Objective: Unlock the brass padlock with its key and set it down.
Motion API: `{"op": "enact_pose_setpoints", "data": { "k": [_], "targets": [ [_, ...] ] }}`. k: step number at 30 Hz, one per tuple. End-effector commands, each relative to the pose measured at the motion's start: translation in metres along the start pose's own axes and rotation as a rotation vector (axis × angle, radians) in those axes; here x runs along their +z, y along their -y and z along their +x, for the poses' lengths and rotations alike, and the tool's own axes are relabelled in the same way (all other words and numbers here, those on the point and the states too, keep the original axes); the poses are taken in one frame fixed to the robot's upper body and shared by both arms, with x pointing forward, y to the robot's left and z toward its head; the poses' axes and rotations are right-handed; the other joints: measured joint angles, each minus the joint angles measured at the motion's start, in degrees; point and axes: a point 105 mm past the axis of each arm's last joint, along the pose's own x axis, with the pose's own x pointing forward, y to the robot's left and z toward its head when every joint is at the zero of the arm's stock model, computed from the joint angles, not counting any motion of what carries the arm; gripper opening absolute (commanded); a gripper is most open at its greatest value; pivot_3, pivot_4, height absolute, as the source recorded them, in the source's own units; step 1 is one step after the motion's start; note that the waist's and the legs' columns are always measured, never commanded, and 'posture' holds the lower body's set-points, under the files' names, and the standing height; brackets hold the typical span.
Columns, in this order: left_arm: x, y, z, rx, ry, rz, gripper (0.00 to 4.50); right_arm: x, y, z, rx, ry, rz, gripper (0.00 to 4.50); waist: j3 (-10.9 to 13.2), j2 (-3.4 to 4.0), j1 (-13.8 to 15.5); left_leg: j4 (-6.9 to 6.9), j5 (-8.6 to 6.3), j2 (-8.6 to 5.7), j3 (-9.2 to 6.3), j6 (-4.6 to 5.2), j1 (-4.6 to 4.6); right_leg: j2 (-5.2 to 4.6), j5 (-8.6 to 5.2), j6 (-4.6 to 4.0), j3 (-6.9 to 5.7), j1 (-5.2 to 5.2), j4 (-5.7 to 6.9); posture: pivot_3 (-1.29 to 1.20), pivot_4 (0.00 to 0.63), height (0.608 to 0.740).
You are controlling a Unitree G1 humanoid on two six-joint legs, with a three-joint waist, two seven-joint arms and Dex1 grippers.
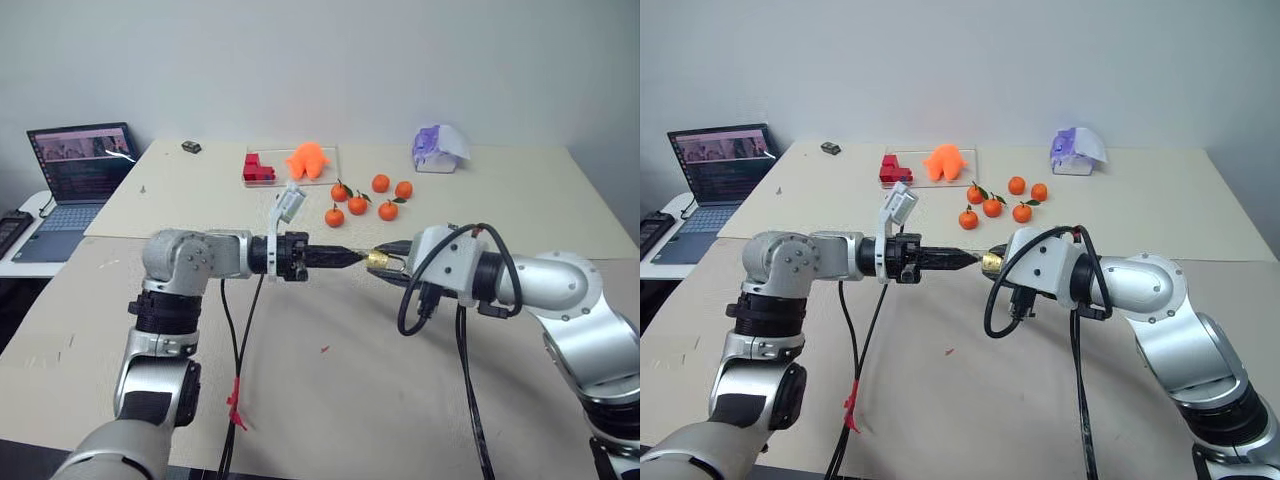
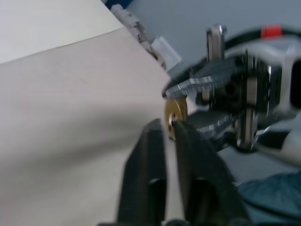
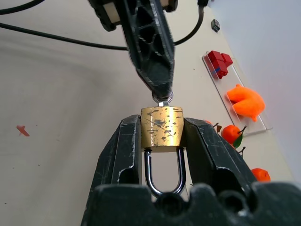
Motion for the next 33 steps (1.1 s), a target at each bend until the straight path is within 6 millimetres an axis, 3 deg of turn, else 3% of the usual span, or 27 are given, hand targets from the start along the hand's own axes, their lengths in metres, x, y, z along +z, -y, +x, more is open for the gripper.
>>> {"op": "enact_pose_setpoints", "data": {
  "k": [1,2,9,16,21,33],
  "targets": [
    [0.014,0.005,-0.011,-0.011,0.058,-0.044,2.16,0.018,0.002,-0.004,-0.012,0.067,-0.074,0.95,0.0,0.01,0.1,-0.01,0.16,0.0,0.0,-0.25,0.03,0.0,0.02,-0.04,0.0,0.0,0.0,0.0,0.15,0.703],
    [0.018,0.008,-0.015,-0.032,0.078,-0.057,2.46,0.015,0.001,-0.003,-0.007,0.062,-0.07,0.95,0.0,0.0,0.2,-0.01,0.17,0.0,0.0,-0.27,0.06,-0.01,0.02,-0.04,0.0,0.02,0.0,0.0,0.15,0.703],
    [0.02,0.027,-0.014,-0.141,0.094,-0.081,2.46,0.009,0.001,-0.001,-0.014,0.07,-0.028,0.95,0.0,0.01,0.4,-0.26,0.21,-0.03,0.01,-0.35,0.13,-0.07,0.0,0.01,-0.02,0.04,-0.01,0.0,0.15,0.703],
    [0.0,0.037,0.003,-0.165,0.007,-0.05,2.46,0.009,0.002,0.0,-0.019,0.069,-0.022,0.95,0.0,0.01,0.2,-0.33,0.38,-0.04,0.02,-0.63,0.16,-0.07,0.0,-0.01,0.0,0.06,-0.02,0.0,0.15,0.703],
    [-0.016,0.038,0.011,-0.164,-0.056,-0.033,2.46,0.01,0.003,-0.002,-0.03,0.065,-0.023,0.95,0.0,0.0,0.2,-0.38,0.52,-0.04,0.01,-0.88,0.22,-0.06,0.01,-0.01,0.02,0.09,-0.01,0.0,0.15,0.703],
    [-0.014,0.037,0.014,-0.162,-0.082,-0.015,2.46,0.013,0.005,-0.006,-0.05,0.056,-0.023,0.95,0.0,0.0,0.3,-0.4,0.51,-0.07,0.01,-0.84,0.21,-0.09,0.0,0.0,0.01,0.09,-0.04,0.0,0.15,0.703]
  ]
}}
